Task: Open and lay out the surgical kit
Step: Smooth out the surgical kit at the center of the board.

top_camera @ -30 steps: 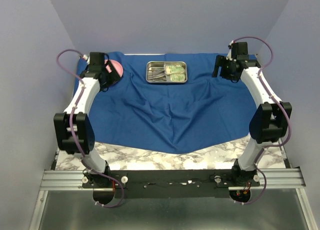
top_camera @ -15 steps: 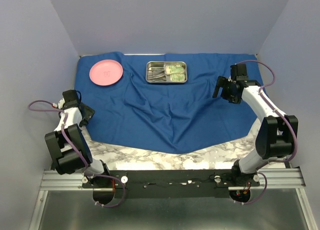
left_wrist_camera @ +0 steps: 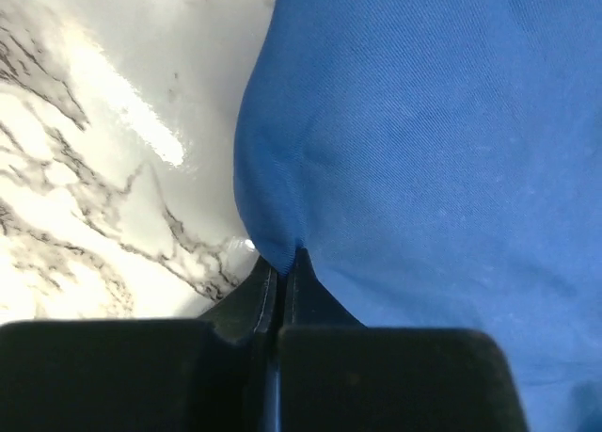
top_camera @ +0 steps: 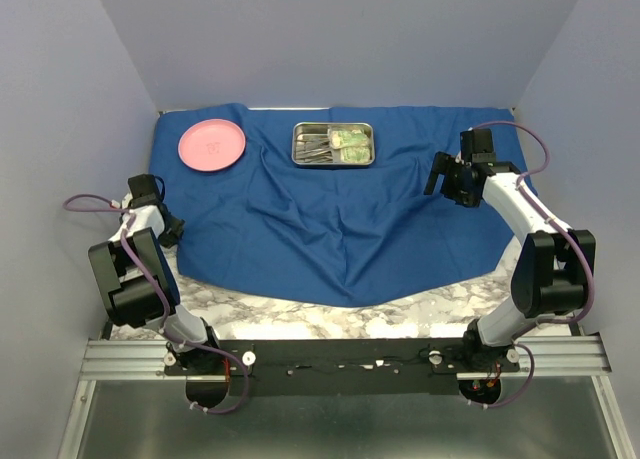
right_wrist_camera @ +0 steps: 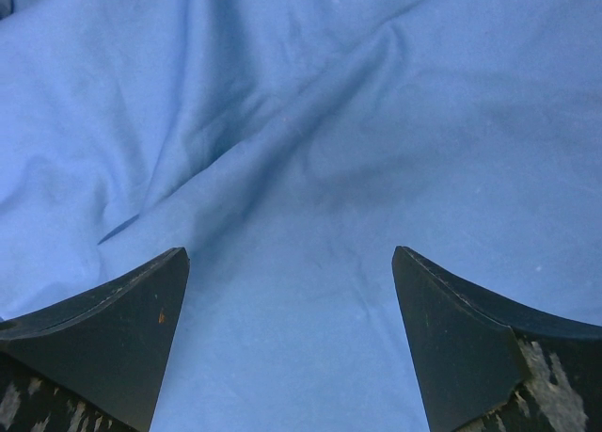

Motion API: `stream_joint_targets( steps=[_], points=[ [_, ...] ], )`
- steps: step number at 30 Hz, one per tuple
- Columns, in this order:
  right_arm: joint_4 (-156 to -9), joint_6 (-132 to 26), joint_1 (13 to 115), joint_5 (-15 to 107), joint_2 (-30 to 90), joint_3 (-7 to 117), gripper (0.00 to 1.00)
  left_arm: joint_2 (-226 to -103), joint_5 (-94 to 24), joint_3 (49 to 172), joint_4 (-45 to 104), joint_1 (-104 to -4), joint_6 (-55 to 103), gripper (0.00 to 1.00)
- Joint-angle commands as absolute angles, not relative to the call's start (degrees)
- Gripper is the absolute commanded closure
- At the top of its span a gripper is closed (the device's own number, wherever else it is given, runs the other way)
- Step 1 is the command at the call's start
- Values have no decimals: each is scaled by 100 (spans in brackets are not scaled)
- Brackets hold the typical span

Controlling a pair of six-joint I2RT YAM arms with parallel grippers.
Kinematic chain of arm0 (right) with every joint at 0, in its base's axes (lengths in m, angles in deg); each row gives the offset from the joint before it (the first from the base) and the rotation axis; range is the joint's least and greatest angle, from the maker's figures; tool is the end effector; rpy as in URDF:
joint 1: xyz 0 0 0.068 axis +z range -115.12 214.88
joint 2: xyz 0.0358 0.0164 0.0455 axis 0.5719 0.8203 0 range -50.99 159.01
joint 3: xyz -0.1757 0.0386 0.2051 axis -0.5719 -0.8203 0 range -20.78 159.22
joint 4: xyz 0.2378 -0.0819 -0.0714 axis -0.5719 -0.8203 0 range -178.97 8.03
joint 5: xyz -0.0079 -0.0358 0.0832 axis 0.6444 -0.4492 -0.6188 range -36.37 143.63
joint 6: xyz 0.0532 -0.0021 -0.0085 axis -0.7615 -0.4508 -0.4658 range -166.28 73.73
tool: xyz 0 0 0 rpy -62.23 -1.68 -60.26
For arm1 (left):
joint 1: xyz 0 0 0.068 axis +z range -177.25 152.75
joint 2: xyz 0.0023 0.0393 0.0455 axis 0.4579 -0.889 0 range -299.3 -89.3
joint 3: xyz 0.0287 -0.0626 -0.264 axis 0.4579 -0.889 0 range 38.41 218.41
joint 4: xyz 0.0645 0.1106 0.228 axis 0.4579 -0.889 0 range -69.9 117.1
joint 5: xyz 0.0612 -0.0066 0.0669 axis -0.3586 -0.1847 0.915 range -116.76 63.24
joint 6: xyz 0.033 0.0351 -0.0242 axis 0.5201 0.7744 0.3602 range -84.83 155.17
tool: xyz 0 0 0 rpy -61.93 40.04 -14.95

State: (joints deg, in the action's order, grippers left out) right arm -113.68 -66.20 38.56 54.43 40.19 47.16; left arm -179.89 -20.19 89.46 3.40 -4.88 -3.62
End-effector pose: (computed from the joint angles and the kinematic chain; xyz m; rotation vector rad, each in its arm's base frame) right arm 0.3365 0.0212 0.2462 0.3640 2.5097 0.1468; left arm 0.2751 0.1177 0.1701 -1.3860 2.2739 0.0609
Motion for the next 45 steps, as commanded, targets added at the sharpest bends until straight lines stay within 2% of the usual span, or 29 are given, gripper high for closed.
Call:
stream_joint_targets(
  steps=[1, 4, 8, 11, 12, 16, 17, 18, 21, 26, 28, 34, 39, 45],
  points=[
    [-11291, -6588, 3875, 5390, 3937, 4733, 3, -17544, -912, 9509, -768, -519, -193, 100],
    [-11300, -6544, 3875, 5390, 3910, 4733, 3, -17254, 168, 9948, -1454, -694, -26, 100],
    [-11317, -6482, 3875, 5399, 3928, 4777, 3, -17096, 1400, 10476, -2097, -1439, 343, 98],
    [-11317, -6464, 3875, 5198, 3989, 4812, 3, -17262, 1850, 10749, -2177, -1836, 475, 81],
    [-11317, -6464, 3875, 5179, 4007, 4812, 3, -17532, 1894, 10906, -2203, -2038, 537, 67],
    [-11309, -6456, 3866, 5047, 4068, 4795, 3, -18465, 2000, 11513, -2344, -2487, 668, 40],
    [-11309, -6438, 3875, 5012, 4068, 4804, 3, -18606, 1817, 11636, -2265, -2540, 747, 39],
    [-11317, -6438, 3866, 5003, 4095, 4812, 3, -18790, 1615, 11820, -2143, -2610, 844, 30],
    [-11291, -6429, 3866, 4942, 4130, 4812, 3, -19159, 806, 12136, -1632, -2917, 1319, 22],
    [-11353, -6377, 3875, 4696, 4200, 4909, 4, -19706, 23, 12569, -1685, -3024, 891, 21],
    [-11388, -6333, 3883, 4652, 4174, 4935, 4, -19356, -214, 12123, -1501, -2954, 653, 21],
    [-11423, -6315, 3892, 4414, 4148, 4944, 4, -17950, -856, 10286, -1008, -1682, -341, 21],
    [-11441, -6315, 3936, 4300, 4174, 4962, 4, -16834, -611, 8994, -613, -855, -816, 24],
    [-11449, -6271, 3972, 4247, 4183, 4936, 4, -16708, -891, 8491, -358, 191, -1176, 32]
  ],
)
